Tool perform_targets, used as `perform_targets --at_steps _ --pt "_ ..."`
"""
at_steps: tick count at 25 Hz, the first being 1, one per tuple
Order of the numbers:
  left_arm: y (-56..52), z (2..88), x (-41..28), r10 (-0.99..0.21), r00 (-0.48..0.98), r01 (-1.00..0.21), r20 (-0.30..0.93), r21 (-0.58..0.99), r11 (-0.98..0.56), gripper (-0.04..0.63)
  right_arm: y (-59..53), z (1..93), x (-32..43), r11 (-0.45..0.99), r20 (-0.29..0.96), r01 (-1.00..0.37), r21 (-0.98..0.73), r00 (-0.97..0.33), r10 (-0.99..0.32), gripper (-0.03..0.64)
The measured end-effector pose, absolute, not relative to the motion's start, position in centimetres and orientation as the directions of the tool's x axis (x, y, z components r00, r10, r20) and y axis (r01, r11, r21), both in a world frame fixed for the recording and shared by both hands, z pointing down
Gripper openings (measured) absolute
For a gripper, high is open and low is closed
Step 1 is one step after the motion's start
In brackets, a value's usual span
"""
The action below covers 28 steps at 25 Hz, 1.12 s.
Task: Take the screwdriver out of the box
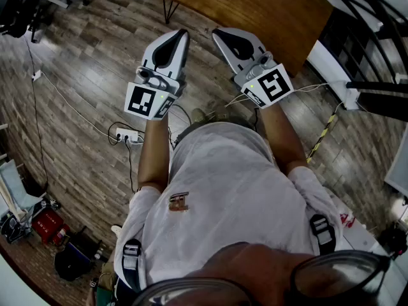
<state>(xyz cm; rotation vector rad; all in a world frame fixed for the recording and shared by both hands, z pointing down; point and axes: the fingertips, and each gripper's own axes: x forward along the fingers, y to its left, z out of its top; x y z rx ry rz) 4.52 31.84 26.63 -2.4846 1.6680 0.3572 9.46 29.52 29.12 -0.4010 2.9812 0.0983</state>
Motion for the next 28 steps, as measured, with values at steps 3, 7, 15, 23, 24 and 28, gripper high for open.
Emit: perform_targets --at_steps 3,7,15,23,24,28 --pt "32.3 26.6 4.6 -0.892 0.362 -0.924 -0.270 0.025 -0.382 0.020 29.9 29.2 9.4 0.963 -0.137 -0.264 0.050 -0.957 -0.256 0.032" --pt "32.6 26.9 4.2 -0.892 0.362 -0.924 -0.270 0.025 -0.383 0.020 30.2 29.4 8.9 0.964 -0.140 -0.261 0.050 -0.958 -0.252 0.032" --pt "33.2 27.0 1.8 -0.890 0.365 -0.922 -0.274 0.026 -0.386 0.020 30.6 29.4 6.7 0.965 -0.141 -0.260 0.038 -0.957 -0.253 0.032" --pt "34.0 27.4 -2.1 -0.879 0.379 -0.917 -0.289 0.011 -0.399 0.019 31.4 30.3 3.5 0.958 -0.140 -0.283 0.041 -0.951 -0.275 0.032" --pt "34.2 27.5 -2.7 -0.878 0.381 -0.916 -0.291 0.010 -0.401 0.020 31.5 30.4 3.1 0.957 -0.140 -0.287 0.044 -0.950 -0.278 0.032" --pt "34.5 27.9 -4.0 -0.873 0.392 -0.911 -0.291 0.011 -0.413 0.020 31.9 30.7 1.9 0.952 -0.137 -0.302 0.048 -0.946 -0.294 0.032"
